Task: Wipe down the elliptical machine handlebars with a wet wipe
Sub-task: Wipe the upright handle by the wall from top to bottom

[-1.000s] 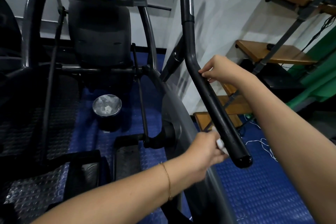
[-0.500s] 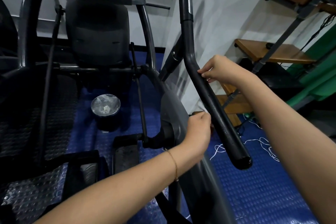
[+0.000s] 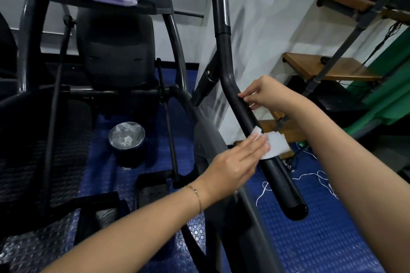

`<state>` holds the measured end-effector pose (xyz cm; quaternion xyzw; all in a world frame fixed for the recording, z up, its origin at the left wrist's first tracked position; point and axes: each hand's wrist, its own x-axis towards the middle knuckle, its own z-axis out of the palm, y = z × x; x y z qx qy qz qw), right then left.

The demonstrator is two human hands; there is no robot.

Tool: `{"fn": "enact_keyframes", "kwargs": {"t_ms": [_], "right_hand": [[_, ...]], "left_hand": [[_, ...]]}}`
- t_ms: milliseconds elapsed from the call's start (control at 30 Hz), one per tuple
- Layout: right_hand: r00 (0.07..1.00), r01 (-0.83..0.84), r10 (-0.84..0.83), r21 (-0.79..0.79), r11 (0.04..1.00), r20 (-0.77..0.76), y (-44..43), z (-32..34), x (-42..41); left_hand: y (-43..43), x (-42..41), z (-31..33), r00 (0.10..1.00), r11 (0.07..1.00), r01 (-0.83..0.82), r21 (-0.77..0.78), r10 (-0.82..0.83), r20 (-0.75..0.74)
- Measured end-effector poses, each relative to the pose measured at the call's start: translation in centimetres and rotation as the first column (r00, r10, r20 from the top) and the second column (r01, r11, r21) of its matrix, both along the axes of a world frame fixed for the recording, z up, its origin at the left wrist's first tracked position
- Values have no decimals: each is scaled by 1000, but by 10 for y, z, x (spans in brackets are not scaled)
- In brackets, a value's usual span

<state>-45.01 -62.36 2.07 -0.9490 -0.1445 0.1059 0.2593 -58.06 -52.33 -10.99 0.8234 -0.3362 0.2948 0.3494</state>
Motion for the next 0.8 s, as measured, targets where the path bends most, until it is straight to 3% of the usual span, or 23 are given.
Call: {"fn": "enact_keyframes", "kwargs": {"t_ms": [167,267,433,600,800], "right_hand": [[1000,-12,12,-22,1000,13,1,1,-1],[998,-22,26,-73,997,54,5,2,-3],[1000,0,0,-31,1000,0,1,1,2],[999,-17,17,-25,1000,28,2,1,1],[1000,-22,22,-32,999,9,-1,1,5]], "left_hand": [[21,15,8,996,977,35,209,-52,77],[30,37,21,993,970,-98,220,81,83],[15,0,15,977,954,113,277,-157,142],[27,40,27,995,968,-37,246,12,104],[20,12,18,974,952,116,283,-165,157]]}}
